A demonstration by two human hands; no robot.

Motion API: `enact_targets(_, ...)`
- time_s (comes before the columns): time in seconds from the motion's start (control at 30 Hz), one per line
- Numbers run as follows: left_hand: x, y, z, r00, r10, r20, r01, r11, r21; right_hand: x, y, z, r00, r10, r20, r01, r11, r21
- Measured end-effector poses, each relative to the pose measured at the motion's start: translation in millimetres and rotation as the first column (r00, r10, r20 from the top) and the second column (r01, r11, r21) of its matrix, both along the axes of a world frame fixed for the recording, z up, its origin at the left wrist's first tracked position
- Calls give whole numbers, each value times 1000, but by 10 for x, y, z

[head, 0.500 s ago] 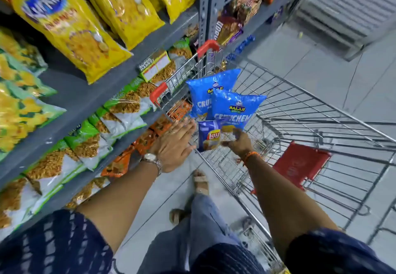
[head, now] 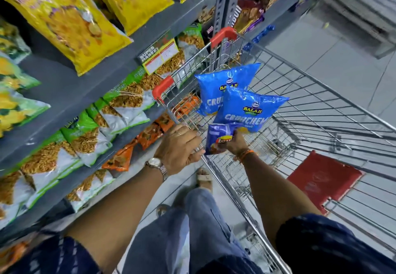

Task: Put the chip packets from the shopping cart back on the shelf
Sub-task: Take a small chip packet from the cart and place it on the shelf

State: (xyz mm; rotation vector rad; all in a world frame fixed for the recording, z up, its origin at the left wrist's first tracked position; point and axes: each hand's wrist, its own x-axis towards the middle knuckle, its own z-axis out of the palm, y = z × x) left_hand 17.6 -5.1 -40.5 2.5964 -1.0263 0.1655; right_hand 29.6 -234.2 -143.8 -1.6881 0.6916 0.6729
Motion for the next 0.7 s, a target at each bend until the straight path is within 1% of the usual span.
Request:
enact_targets(0.03, -8, -3, -18, 1000, 10, 3, -10, 1000, -18, -3, -6, -41, 1000, 8, 0, -8, 1000, 15)
enact_targets(0.17, -14, -27, -45, 1000, 22, -15, -23, 998, -60, -48, -45, -47, 999, -45, 20, 44, 997, 58)
enact_targets(0.3, -22, -21, -20, 999, 30, -20, -31, 999, -24, -70, -98, 2, 983, -88, 163, 85, 996, 27)
enact_targets(0.4, -29, -16, 56, 999, 28, -47, -28, 1000, 6, -48, -122, 155, 971, -109, 212, 102, 994, 45)
enact_targets(0.53, -34, -9, 228, 990, 30, -137, -19, 997, 81, 43, -136, 457, 974, -148, 169, 140, 989, 57)
enact_targets(0.6, -42, -8, 329, 984, 26, -177, -4, 992, 127, 97, -131, 663, 967, -185, 174, 172, 981, 89)
enact_targets(0.7, -47, 10, 471, 944, 37, -328, 47, 969, 243, 202, -92, 1044, 937, -255, 239, 227, 964, 136)
